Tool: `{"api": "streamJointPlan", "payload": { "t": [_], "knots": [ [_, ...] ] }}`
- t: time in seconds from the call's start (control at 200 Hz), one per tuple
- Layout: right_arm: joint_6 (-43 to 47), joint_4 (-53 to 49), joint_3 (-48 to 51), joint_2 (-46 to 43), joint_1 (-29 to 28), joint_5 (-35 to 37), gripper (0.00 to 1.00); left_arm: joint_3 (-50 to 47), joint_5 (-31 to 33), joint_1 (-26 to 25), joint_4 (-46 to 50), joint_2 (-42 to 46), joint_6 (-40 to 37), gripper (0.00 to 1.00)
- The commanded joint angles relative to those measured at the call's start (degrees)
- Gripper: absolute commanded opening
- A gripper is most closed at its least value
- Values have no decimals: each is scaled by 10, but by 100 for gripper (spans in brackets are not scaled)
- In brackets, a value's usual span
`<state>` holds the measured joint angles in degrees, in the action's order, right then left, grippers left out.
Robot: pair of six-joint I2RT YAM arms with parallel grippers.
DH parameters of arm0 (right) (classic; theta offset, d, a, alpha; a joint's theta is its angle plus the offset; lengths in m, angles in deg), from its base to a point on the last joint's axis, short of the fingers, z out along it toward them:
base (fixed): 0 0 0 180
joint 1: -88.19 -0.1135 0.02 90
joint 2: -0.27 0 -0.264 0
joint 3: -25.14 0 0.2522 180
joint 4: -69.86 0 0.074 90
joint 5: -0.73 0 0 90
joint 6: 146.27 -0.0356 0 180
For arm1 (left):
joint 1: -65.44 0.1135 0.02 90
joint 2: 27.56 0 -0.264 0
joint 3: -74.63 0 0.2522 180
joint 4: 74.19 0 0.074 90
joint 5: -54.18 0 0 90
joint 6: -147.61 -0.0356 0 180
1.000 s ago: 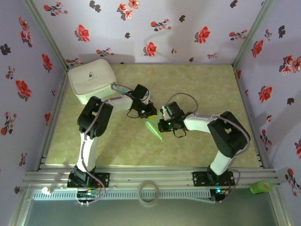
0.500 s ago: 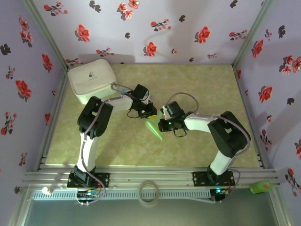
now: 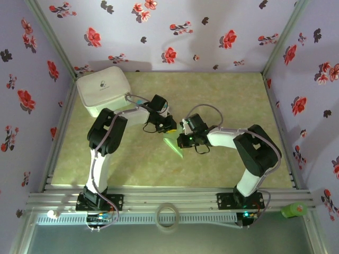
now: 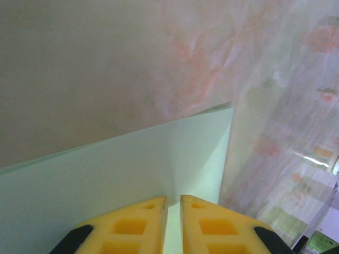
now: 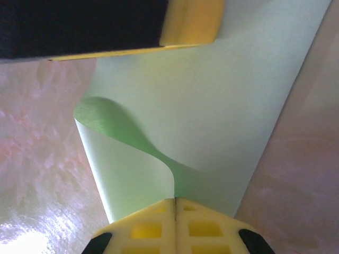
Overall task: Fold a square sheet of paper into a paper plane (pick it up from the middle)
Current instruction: Third fold the triangle at the center of the table.
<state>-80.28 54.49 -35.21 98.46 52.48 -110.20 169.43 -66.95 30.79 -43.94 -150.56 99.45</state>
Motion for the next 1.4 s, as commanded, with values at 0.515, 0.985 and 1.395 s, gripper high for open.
{"api": "streamJointPlan", "payload": {
  "t": [0.515, 0.985, 1.395],
  "knots": [
    [8, -11, -13, -6, 4, 22, 1, -16, 21, -13, 50, -22, 6, 16],
    [4, 4, 6, -19, 4, 14, 0, -16, 21, -13, 50, -24, 6, 16],
    [1, 6, 8, -14, 4, 17, 0, -15, 21, -13, 50, -27, 6, 16]
  ]
}}
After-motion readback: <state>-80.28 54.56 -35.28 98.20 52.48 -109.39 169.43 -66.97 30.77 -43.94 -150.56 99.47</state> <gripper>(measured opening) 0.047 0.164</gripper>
